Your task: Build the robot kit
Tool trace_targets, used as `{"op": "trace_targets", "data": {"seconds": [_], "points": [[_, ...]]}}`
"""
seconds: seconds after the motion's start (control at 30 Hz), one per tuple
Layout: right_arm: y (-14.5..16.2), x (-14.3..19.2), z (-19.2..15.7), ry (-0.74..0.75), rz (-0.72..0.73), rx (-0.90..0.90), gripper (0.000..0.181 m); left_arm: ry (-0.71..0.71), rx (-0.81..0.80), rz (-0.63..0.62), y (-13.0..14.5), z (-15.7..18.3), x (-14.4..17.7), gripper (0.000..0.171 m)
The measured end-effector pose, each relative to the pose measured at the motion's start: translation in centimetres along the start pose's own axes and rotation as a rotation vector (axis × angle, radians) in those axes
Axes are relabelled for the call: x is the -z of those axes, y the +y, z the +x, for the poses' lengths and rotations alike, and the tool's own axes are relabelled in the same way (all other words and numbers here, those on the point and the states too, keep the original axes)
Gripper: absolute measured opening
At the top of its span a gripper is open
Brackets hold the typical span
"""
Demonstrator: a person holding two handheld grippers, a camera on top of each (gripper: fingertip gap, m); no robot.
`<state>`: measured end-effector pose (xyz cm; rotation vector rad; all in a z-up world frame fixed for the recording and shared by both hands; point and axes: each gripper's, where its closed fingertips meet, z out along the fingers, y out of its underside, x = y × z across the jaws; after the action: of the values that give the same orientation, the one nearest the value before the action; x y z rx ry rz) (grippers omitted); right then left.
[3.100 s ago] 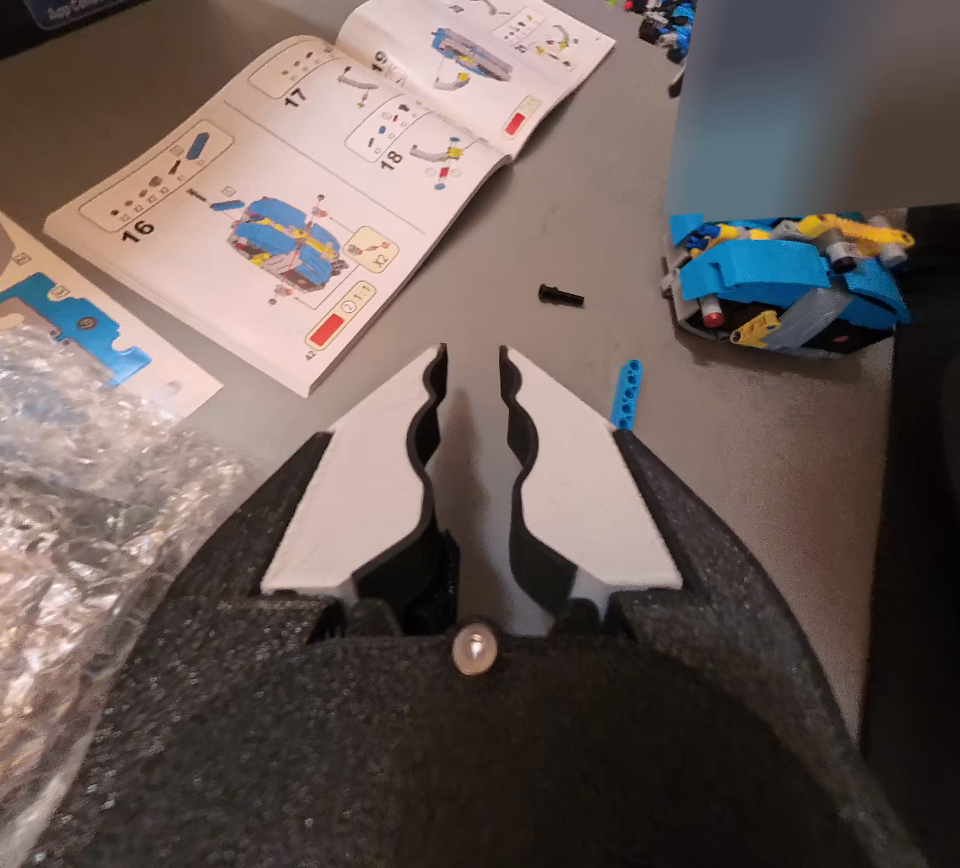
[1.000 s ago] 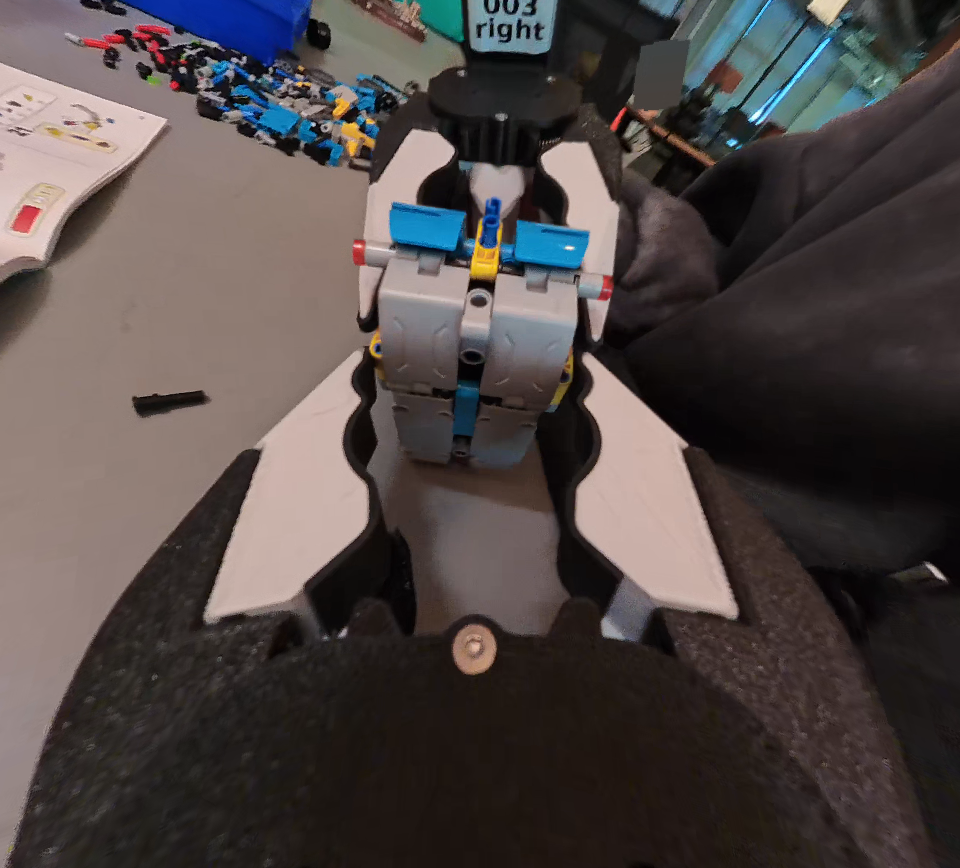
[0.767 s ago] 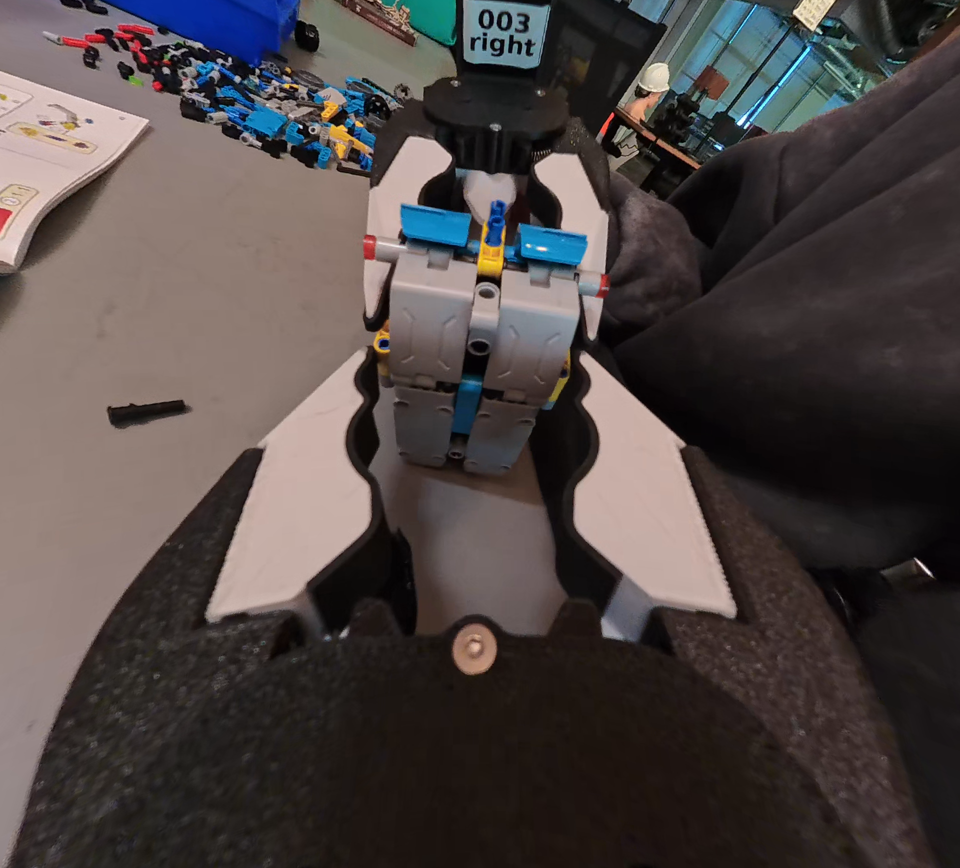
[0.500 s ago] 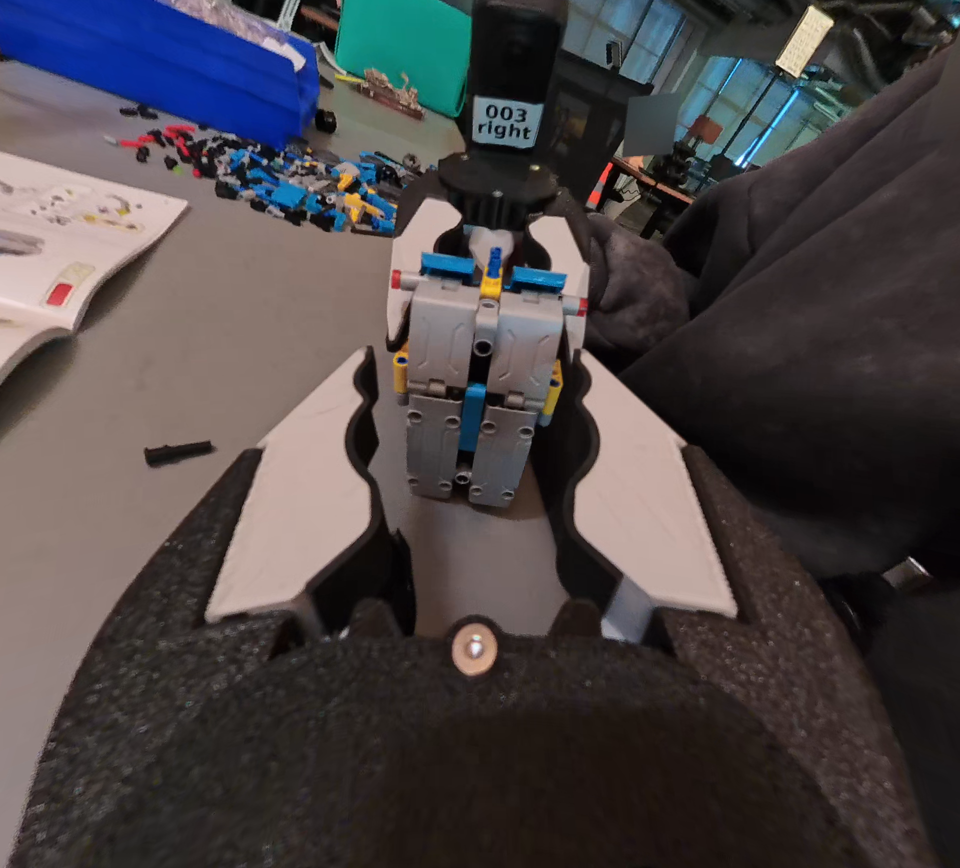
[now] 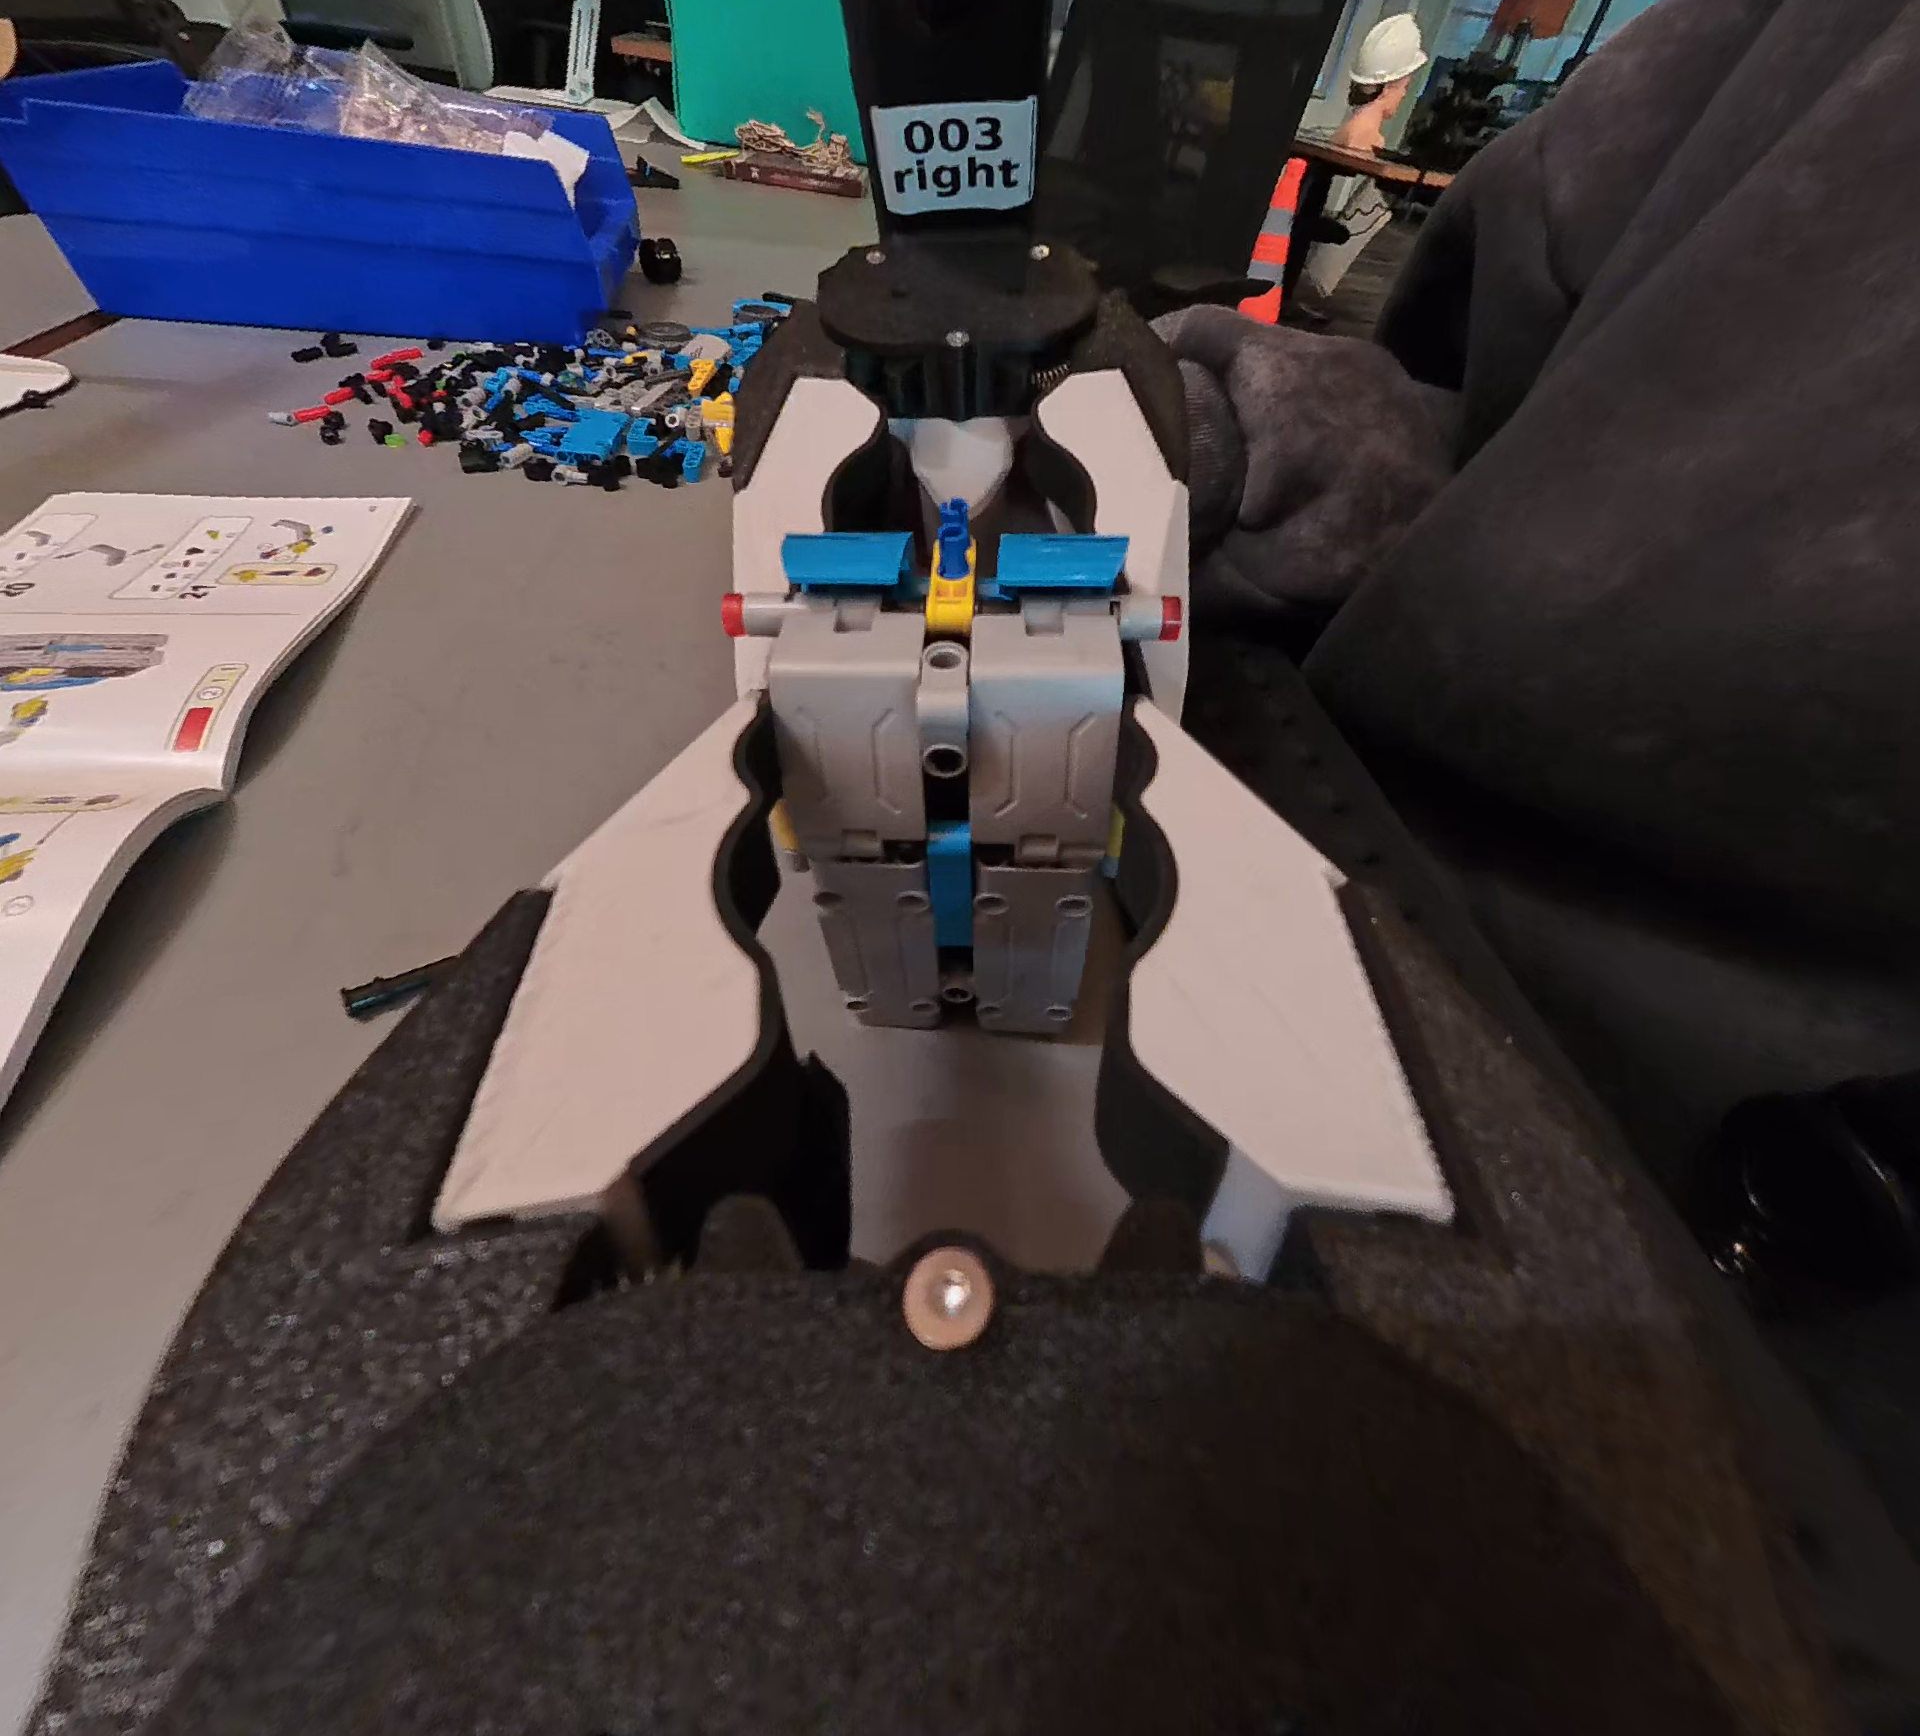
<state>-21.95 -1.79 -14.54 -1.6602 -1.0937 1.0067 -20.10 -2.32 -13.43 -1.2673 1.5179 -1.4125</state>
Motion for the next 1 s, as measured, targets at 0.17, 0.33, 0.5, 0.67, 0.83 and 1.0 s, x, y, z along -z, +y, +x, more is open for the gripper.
{"op": "trace_targets", "data": {"seconds": [0.17,0.33,0.5,0.67,0.83,1.0], "points": [[0.0,0.1,0.2,0.0,-0.003,-0.016,0.074,-0.045,0.022,-0.04,0.0,-0.3,-0.1,0.064],[0.4,0.8,1.4,0.012,-0.014,-0.148,0.083,-0.058,0.012,-0.029,-0.2,-1.1,2.6,0.063],[0.5,2.8,6.4,0.185,-0.083,-0.239,0.06,-0.171,-0.068,-0.057,-0.3,-2.6,6.2,0.063],[3.1,-1.3,6.7,0.106,-0.355,-0.151,0.047,-0.253,-0.036,-0.021,-1.1,-4.7,9.2,0.063],[5.3,-3.2,7.7,0.034,-0.527,-0.02,0.04,-0.264,-0.005,-0.015,-0.7,-5.4,9.3,0.063],[6.4,-4.0,8.6,-0.017,-0.63,0.138,0.023,-0.24,0.051,0.026,-0.7,-5.6,8.8,0.063]]}}
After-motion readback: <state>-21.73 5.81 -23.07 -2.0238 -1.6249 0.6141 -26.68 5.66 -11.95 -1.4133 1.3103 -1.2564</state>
